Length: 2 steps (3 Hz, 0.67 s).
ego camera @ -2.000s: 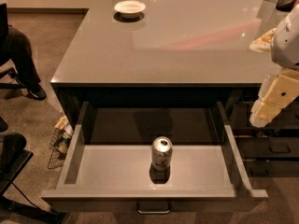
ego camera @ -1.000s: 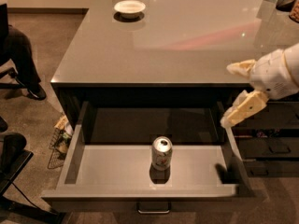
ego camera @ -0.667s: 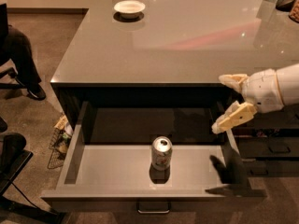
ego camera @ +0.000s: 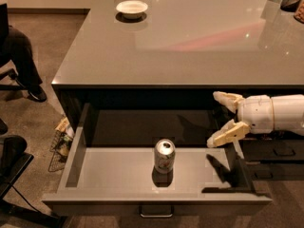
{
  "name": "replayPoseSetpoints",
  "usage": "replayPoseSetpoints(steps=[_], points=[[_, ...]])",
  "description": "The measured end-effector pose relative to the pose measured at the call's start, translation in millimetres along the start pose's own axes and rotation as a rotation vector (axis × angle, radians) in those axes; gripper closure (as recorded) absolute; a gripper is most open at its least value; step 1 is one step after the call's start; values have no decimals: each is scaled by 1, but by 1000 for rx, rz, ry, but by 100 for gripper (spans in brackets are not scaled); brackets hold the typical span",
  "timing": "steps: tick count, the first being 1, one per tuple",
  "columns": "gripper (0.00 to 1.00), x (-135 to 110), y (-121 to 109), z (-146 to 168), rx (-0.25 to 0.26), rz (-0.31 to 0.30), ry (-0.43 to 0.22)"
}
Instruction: Pick 7up can from top drawer and place on counter
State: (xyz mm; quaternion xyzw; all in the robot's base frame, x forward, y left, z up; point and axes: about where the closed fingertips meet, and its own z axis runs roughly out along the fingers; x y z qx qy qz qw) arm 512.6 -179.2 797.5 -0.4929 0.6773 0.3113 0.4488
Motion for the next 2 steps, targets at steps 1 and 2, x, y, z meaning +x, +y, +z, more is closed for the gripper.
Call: replayPoseSetpoints(steps=[1, 2], points=[[0, 4, 0, 4, -5, 1, -4], [0, 12, 1, 15, -12, 6, 6]])
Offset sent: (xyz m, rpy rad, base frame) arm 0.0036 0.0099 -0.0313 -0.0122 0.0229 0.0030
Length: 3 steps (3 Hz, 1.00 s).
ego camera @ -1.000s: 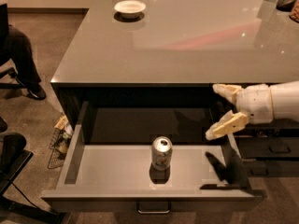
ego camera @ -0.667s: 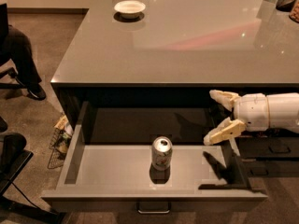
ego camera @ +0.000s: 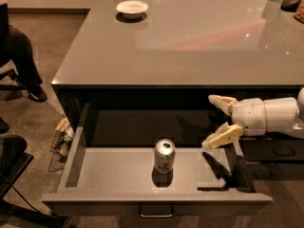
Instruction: Pick 7up can from top drawer and place on counter
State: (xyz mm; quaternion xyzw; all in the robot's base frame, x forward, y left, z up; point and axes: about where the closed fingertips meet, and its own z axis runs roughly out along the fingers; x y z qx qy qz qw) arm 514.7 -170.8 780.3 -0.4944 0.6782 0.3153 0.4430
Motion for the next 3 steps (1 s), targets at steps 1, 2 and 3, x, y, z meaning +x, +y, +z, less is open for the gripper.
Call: replayPoseSetpoints(steps=[1, 2, 3], points=[[0, 38, 0, 43, -53, 1, -37], [0, 55, 1, 72, -97, -14, -55], [0, 63, 9, 101, -147, -38, -47]])
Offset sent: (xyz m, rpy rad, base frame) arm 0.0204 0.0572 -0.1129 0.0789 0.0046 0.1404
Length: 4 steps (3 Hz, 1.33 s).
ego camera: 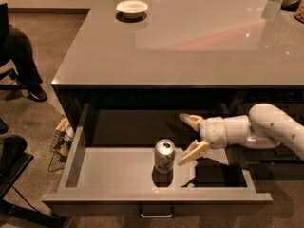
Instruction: Pick 7up can from top drawer and place on counter
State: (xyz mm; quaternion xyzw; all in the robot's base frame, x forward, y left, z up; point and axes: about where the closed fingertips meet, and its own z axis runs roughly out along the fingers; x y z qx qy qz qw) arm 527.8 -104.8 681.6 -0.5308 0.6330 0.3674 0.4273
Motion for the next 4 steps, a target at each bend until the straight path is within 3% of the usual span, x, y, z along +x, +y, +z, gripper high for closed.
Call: replayPoseSetpoints(steps=[1, 2, 3, 4], points=[[0, -4, 17, 25, -44, -30, 39], [5, -8, 39, 43, -73, -18, 72], [19, -3, 55, 57, -92, 19, 76], [50, 5, 62, 76, -117, 59, 58]])
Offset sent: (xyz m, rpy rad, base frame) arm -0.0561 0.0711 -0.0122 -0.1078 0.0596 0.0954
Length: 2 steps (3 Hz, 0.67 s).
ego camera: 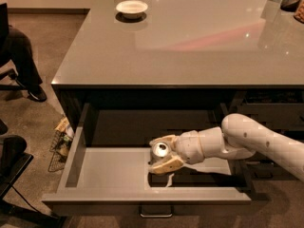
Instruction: Pick 7up can from top drawer and place on counter
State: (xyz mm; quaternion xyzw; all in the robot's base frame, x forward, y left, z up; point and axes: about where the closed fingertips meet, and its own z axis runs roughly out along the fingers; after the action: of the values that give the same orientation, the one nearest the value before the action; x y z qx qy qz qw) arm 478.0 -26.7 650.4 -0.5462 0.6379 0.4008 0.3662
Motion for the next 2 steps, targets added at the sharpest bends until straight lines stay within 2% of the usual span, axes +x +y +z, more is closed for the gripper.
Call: replayPoseSetpoints(steps=[2], points=[[96, -3, 0, 6, -10, 10, -12]])
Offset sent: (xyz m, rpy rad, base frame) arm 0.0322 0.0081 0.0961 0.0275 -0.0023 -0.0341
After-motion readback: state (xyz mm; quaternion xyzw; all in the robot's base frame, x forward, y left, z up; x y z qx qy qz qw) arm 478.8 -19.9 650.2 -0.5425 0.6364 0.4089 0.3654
